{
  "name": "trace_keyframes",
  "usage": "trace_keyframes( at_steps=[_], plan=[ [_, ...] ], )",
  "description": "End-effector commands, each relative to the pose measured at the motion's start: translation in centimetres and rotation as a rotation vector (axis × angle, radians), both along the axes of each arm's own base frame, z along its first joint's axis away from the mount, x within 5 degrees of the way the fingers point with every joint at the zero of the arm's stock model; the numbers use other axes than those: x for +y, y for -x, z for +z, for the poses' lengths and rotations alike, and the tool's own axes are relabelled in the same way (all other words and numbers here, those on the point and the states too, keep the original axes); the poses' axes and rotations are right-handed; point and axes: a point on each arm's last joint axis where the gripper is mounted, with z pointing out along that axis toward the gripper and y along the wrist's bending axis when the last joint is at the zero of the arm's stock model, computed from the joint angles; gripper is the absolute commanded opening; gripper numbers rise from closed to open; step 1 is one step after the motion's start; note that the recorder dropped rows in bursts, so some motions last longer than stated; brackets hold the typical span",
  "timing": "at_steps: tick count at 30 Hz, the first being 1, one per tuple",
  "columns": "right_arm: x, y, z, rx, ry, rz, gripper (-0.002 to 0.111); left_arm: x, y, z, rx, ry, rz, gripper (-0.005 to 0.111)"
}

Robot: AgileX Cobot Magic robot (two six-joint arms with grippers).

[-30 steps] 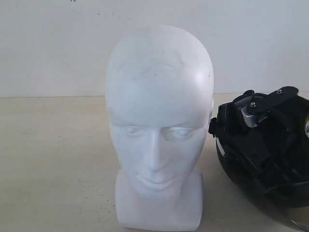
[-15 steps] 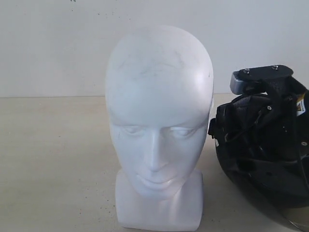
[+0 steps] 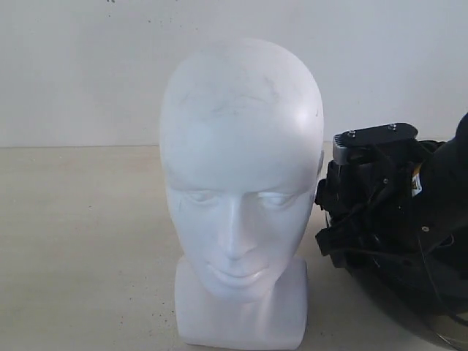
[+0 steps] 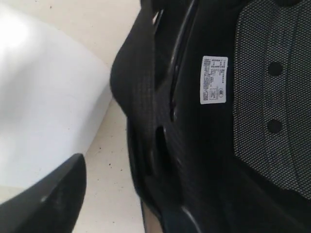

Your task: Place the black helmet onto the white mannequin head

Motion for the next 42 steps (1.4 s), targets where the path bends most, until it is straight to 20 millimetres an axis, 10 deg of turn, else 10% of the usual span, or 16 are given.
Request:
trace_keyframes(
  at_steps=[1, 32, 36, 42],
  plan=[
    [-0.1, -0.6, -0.7, -0.007, 0.033, -0.018, 0.071, -0.1, 0.0, -0.1, -0.002, 0.006, -0.007, 0.004],
    [0.3, -2.7, -5.3, 0.034, 0.131, -0.028, 0.071, -0.1, 0.0, -0.1, -0.002, 0.006, -0.007, 0.004],
    [0.2, -2.6, -5.3, 0.042, 0.148, -0.022, 0.0, -0.1, 0.0, -0.1, -0.002, 0.006, -0.007, 0.004],
    [-0.1, -1.9, -5.4, 0.117, 0.164, -0.063, 0.0, -0.1, 0.0, -0.1, -0.002, 0.006, -0.007, 0.004]
  ],
)
